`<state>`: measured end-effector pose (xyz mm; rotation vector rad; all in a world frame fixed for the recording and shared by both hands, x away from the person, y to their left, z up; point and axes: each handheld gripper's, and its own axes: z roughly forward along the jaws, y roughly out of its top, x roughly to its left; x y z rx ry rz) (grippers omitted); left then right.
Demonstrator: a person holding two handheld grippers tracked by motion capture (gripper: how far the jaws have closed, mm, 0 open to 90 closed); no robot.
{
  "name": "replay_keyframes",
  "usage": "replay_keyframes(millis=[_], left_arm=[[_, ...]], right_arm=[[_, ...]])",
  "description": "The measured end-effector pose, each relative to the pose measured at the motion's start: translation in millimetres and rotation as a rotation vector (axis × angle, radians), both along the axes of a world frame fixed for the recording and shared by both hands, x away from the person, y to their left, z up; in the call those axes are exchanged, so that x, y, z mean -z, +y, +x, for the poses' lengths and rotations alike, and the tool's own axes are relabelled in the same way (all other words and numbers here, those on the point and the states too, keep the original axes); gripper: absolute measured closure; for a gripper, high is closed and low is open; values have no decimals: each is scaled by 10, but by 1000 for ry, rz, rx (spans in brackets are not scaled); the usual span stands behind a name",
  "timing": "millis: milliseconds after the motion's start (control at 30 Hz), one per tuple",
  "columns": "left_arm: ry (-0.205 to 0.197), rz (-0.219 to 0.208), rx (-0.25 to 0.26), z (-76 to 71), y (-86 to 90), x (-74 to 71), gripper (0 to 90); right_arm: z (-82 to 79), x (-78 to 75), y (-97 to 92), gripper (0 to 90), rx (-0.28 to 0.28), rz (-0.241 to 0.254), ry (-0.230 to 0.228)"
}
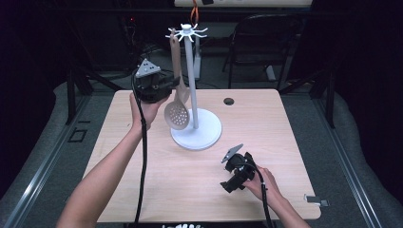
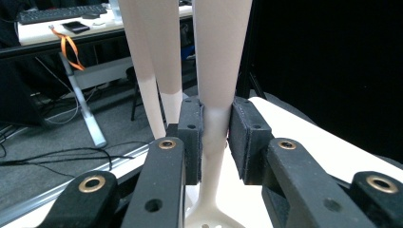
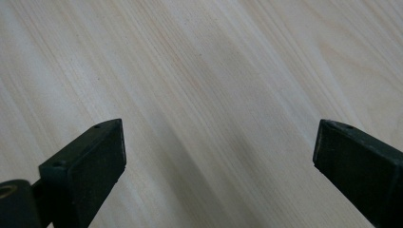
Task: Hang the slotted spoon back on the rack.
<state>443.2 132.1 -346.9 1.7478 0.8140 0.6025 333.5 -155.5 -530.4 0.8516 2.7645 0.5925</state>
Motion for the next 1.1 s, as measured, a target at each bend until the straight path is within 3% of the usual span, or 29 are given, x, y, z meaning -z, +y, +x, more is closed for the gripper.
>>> replay_keyframes(millis=[600,1100], left_arm=[[6,39,-7,70,-66,-4,754],[15,44,-25,140,-110,29,754]], right_arm=[[-1,-1,2,32,-1,2,1],[3,-1,-2,32,-4,-5,2]])
